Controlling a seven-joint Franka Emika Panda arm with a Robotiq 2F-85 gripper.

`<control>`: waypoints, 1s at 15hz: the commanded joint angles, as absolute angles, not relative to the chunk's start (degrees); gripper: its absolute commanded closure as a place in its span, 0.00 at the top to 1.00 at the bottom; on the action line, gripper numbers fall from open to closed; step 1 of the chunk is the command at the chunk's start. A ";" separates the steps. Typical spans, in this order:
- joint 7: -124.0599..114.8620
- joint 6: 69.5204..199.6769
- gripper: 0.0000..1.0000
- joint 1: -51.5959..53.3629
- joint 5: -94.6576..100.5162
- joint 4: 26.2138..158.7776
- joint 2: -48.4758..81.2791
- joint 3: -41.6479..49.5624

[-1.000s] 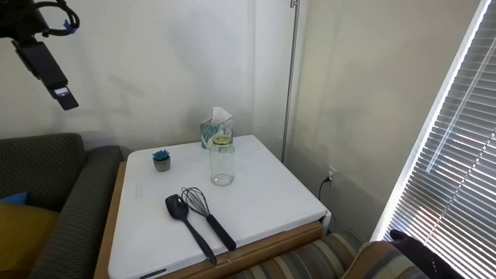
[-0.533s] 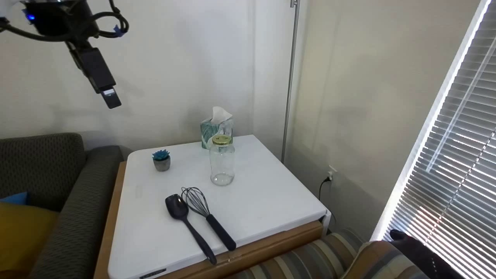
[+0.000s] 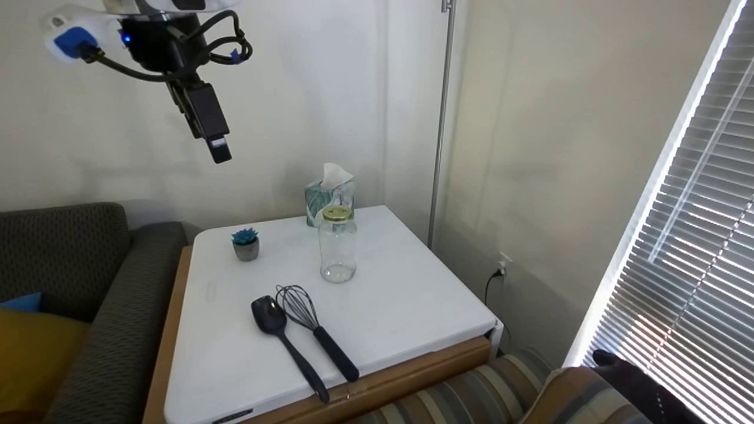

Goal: Take the lid off the bottle

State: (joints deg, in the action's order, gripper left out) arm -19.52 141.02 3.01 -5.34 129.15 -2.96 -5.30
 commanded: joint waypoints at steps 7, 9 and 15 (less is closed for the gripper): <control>-17.71 141.73 1.00 1.66 4.86 124.99 2.51 -3.29; -11.03 143.20 1.00 1.55 1.64 121.70 5.96 -2.21; 13.33 138.99 1.00 -1.27 -11.65 100.85 21.41 -4.36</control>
State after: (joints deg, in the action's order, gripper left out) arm 3.50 143.30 1.29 -7.55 112.03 13.18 -2.11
